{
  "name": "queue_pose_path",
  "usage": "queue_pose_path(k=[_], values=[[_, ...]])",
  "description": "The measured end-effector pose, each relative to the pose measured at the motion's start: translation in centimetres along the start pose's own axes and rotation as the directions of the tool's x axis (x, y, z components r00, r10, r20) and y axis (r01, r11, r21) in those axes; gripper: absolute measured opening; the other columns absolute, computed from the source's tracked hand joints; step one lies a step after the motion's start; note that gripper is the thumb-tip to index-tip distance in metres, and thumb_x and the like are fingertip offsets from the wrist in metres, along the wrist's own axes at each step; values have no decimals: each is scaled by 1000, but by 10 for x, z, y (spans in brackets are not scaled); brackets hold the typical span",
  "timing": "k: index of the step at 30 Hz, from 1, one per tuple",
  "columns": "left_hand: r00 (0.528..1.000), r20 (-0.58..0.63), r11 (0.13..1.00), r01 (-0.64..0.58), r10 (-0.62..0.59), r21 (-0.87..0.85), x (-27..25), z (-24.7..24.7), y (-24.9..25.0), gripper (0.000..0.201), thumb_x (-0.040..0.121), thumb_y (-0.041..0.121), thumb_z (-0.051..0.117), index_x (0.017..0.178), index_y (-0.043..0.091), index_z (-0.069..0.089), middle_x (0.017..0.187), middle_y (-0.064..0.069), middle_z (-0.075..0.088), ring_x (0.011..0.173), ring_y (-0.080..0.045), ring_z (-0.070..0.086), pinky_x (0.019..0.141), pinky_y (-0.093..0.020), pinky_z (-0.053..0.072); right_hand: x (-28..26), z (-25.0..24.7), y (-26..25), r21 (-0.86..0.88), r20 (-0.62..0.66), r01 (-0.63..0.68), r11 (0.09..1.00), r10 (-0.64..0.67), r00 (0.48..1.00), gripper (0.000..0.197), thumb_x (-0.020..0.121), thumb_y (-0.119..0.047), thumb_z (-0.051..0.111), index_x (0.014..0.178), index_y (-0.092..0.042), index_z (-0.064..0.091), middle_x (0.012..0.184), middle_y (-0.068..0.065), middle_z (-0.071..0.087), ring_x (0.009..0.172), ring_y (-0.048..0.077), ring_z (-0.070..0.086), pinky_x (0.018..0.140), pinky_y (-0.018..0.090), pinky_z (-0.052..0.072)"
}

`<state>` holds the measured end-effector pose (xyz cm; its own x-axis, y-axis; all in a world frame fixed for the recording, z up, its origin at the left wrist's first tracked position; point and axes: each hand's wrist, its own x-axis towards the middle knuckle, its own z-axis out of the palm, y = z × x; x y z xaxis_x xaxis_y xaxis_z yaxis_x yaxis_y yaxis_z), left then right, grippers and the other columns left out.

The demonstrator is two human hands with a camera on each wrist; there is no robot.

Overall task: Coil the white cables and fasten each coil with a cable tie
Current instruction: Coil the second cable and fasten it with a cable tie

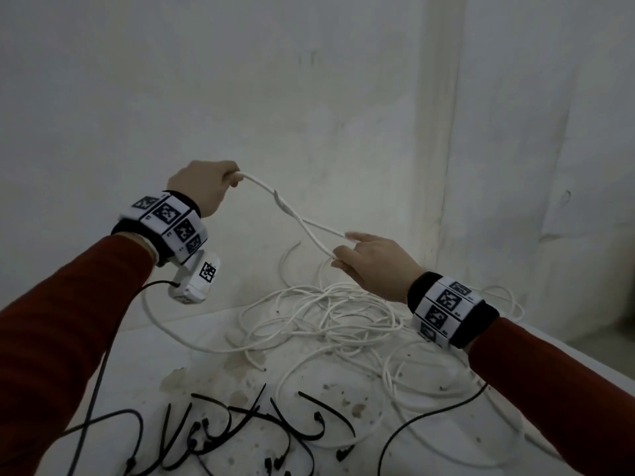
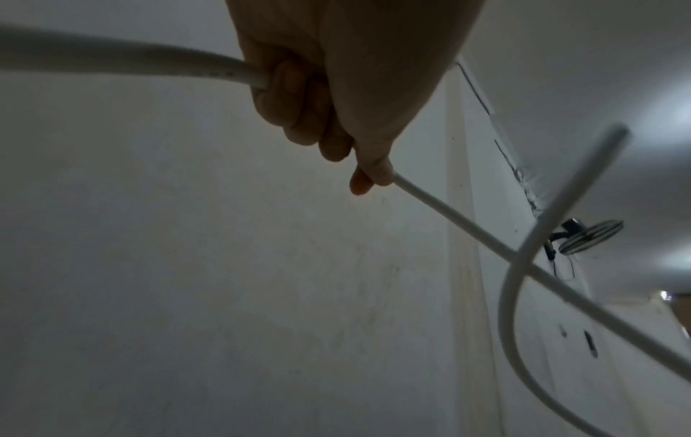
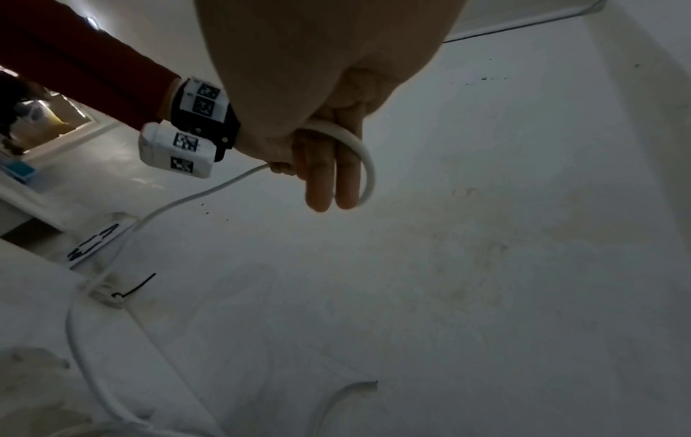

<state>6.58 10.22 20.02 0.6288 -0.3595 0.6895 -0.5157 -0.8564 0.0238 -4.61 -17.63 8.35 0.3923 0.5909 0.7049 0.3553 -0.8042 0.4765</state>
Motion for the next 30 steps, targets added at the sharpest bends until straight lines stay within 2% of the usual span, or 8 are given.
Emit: queue_pose_path(k=[1, 2, 5, 10, 13, 18, 24, 30], values=[[1000, 0, 1000, -10, 10, 13, 1, -1, -1, 37, 99, 45, 32, 86, 19, 54, 61, -2, 46, 54, -26, 44, 53, -31, 36, 0, -6, 0, 50, 44, -89, 995, 87, 995, 38, 98, -35, 35, 83, -9, 58, 45, 3, 49, 37, 27, 48, 48, 33, 47], [1000, -3, 1000, -23, 23, 21, 2, -2, -2, 37, 99, 45, 31, 86, 19, 54, 60, -1, 46, 55, -26, 45, 54, -31, 36, -2, -10, 1, 112, 94, -196, 974, 186, 978, 40, 98, -39, 33, 90, -9, 59, 46, 4, 51, 38, 29, 48, 43, 29, 35], [998, -40, 999, -39, 40, 30, 2, -9, -8, 37, 99, 44, 32, 88, 18, 55, 61, -1, 46, 57, -29, 47, 54, -33, 38, -10, -15, 17, 282, 233, -449, 848, 393, 890, 36, 101, -40, 38, 100, -10, 58, 57, 3, 56, 49, 25, 47, 51, 31, 33], [994, -101, 999, 40, -37, 19, 2, -32, -33, 35, 98, 46, 34, 89, 19, 55, 66, -8, 50, 60, -31, 49, 57, -35, 40, -43, -20, 34, 81, 319, -514, 854, 466, 825, 39, 100, -43, 30, 98, -14, 56, 76, -2, 64, 65, 28, 59, 60, 38, 47], [998, -63, 999, -19, 17, -27, 0, -46, -38, 34, 98, 42, 38, 90, 15, 59, 61, -3, 47, 56, -27, 45, 57, -32, 36, -60, -15, 36, 172, 323, -587, 791, 518, 792, 32, 101, -36, 35, 90, -13, 55, 62, -12, 53, 56, 22, 50, 55, 33, 37], [997, 22, 995, -67, 69, -80, -18, -57, -24, 22, 97, 30, 48, 88, 15, 62, 61, 0, 49, 56, -17, 43, 51, -14, 34, -65, 20, 18, 172, 505, -776, 607, 622, 599, 37, 98, -42, 46, 79, -12, 56, 65, 1, 52, 66, 23, 53, 56, 33, 33], [994, 45, 995, -101, 101, -10, -60, -68, -42, 19, 92, 28, 57, 88, 12, 66, 64, -5, 56, 69, -27, 52, 63, -31, 31, -40, 96, -28, 71, 672, -768, 637, 539, 509, 28, 97, -33, 48, 118, -15, 52, 109, 13, 64, 98, 32, 61, 74, 34, 45], [998, -1, 995, -70, 70, -66, -99, -100, -93, 10, 89, 45, 58, 84, 38, 63, 68, 10, 62, 65, -8, 56, 58, -15, 37, 0, 144, -63, 85, 769, -564, 821, 305, 561, 76, 88, -2, 47, 149, -38, 19, 147, 9, 25, 127, 35, 38, 99, 49, 44]])
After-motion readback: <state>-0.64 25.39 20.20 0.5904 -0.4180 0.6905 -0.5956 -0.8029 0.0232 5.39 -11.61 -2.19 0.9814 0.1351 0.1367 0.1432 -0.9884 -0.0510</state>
